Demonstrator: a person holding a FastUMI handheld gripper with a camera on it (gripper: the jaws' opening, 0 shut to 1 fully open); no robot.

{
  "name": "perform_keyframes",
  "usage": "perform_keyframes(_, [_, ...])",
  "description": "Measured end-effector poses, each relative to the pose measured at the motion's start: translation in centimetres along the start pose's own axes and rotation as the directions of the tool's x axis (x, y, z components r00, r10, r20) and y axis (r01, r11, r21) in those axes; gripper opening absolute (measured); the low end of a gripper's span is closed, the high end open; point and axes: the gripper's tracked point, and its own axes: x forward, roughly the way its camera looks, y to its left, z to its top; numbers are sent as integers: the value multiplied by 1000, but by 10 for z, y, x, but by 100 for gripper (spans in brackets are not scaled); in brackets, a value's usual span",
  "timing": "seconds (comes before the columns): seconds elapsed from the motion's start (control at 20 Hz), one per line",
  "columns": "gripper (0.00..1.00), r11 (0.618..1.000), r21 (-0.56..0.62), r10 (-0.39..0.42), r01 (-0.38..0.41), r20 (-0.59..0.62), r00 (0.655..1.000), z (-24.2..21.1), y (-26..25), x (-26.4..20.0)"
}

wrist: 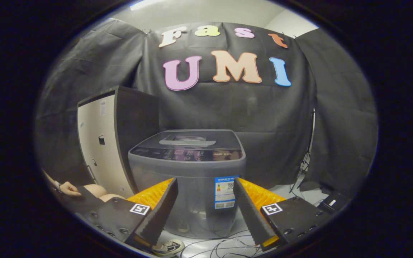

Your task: Put the clothes into the washing machine and then close the washing machine lid.

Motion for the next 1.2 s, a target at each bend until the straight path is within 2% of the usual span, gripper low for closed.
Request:
perform_keyframes(0.4, [97,1000,0,1,-1,-1,1000,0,0,0])
perform_keyframes(0.85, [97,1000,-3,1,-1,-84,996,-17,0,6])
perform_keyframes(1.2, [97,1000,-3,1,-1,-83,997,-15,1,7])
